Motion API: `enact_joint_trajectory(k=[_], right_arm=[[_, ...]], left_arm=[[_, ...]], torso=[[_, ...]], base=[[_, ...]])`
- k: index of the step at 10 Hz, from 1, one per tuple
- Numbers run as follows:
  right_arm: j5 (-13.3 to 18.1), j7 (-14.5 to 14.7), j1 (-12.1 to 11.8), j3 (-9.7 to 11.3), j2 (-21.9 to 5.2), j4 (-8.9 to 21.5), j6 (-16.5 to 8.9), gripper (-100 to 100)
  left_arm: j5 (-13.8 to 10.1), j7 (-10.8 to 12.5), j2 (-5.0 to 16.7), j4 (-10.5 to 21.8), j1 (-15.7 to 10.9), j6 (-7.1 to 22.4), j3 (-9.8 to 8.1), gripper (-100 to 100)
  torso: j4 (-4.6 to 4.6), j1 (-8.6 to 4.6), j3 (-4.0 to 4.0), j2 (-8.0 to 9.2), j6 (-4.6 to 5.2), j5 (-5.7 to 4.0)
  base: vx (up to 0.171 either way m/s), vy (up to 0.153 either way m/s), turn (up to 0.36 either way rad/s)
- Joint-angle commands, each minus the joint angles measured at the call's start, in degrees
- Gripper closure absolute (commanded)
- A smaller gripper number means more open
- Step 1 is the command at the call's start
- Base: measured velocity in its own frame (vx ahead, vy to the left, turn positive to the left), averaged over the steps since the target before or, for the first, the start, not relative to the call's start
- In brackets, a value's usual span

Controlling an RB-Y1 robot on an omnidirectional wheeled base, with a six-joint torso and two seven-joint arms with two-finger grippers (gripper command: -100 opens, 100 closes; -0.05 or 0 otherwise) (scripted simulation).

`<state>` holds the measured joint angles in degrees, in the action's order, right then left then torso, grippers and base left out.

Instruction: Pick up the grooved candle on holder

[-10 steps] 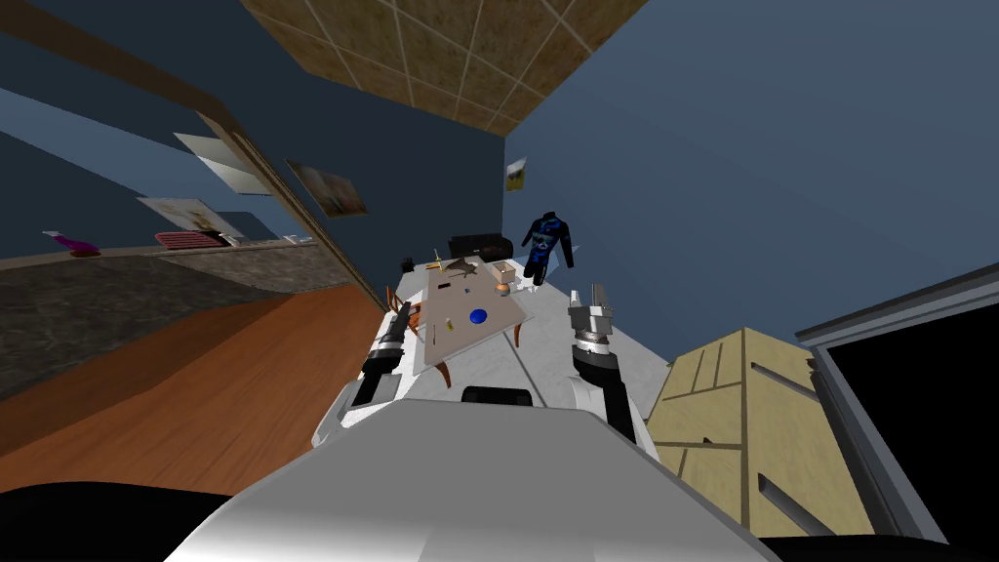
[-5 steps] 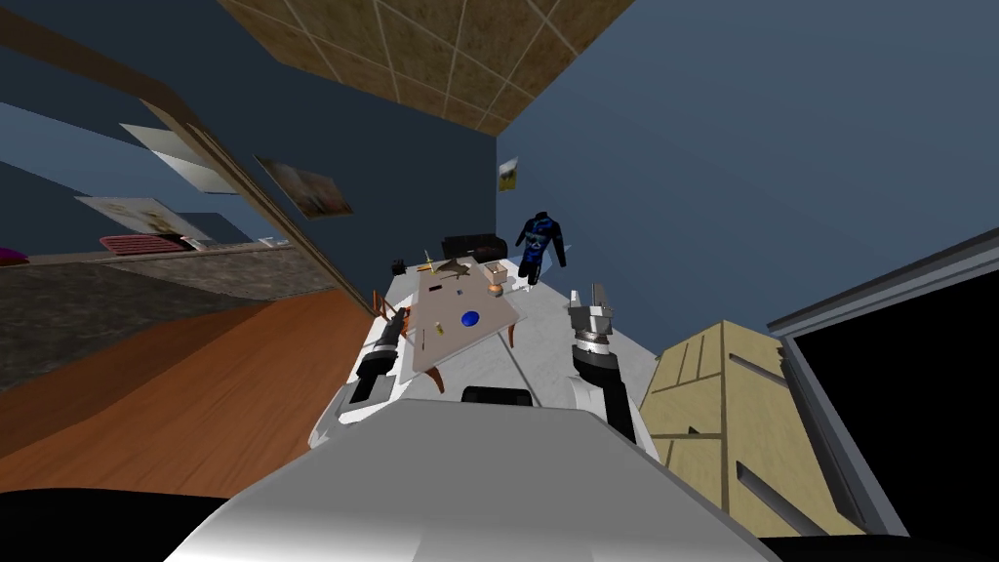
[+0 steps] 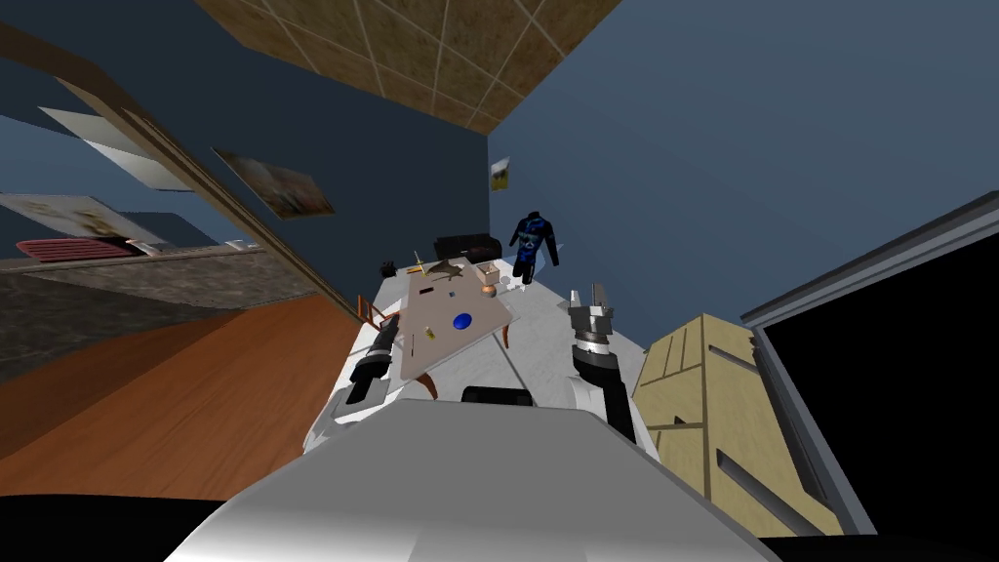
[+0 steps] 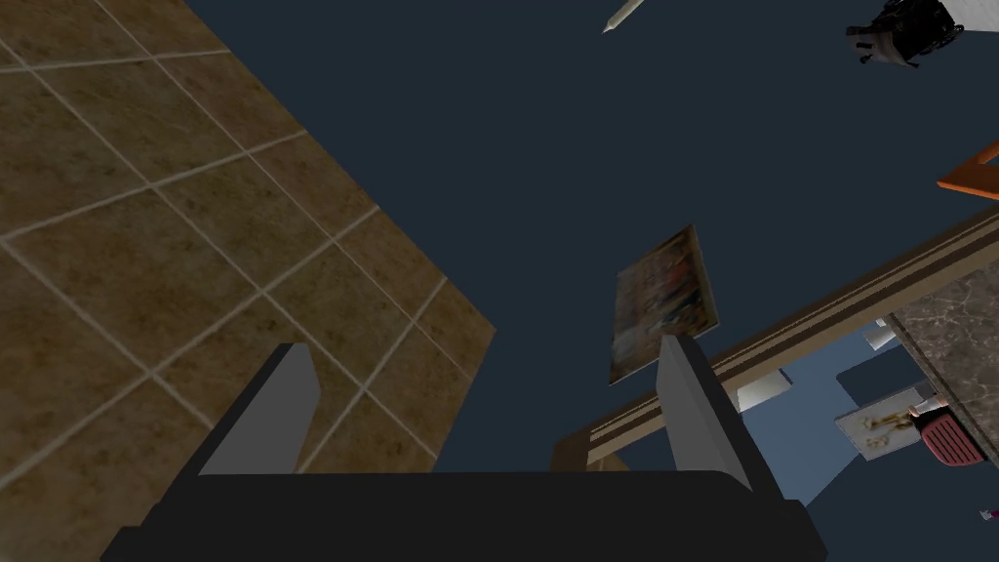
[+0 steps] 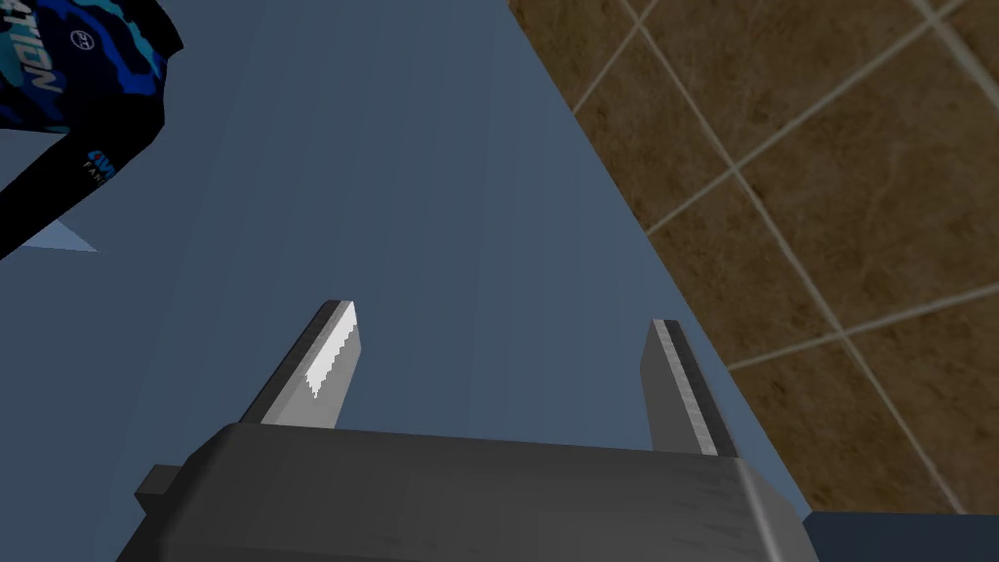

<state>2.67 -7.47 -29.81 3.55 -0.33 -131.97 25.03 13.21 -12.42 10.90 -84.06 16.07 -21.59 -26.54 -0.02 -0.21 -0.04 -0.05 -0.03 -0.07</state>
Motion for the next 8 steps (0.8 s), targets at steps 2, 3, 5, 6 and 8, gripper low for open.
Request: enact_joint_trajectory(k=[2,3,5,6,8], right_arm=[[0.00,0.00,0.01,0.00,0.00,0.00,0.00,0],[0.00,0.00,0.00,0.00,0.00,0.00,0.00,0],[0.00,0.00,0.00,0.00,0.00,0.00,0.00,0],[0.00,0.00,0.00,0.00,0.00,0.00,0.00,0],[0.00,0.00,0.00,0.00,0.00,0.00,0.00,0]], left_arm=[[0.34,-1.32,0.72,4.27,-1.27,1.19,-2.15,-100],[0.67,-2.58,1.14,6.41,-2.46,2.17,-4.01,-100],[0.98,-3.88,1.51,11.52,-3.65,3.15,-5.85,-100],[1.28,-5.20,1.85,14.78,-4.82,4.11,-7.66,-100],[1.55,-6.55,2.15,17.75,-5.97,5.07,-9.43,-100]], torso=[[0.01,0.00,0.00,-0.01,0.03,0.00],[0.00,0.05,0.01,0.01,0.00,0.01],[-0.01,-0.08,-0.05,-0.09,0.03,-0.01],[-0.02,0.01,-0.04,-0.08,0.00,0.00],[0.00,0.07,-0.01,-0.01,-0.01,0.01]], base=[[0.033,-0.052,-0.098],[0.042,-0.063,-0.107],[0.058,-0.069,-0.130],[0.055,-0.053,-0.141],[0.039,-0.032,-0.082]])
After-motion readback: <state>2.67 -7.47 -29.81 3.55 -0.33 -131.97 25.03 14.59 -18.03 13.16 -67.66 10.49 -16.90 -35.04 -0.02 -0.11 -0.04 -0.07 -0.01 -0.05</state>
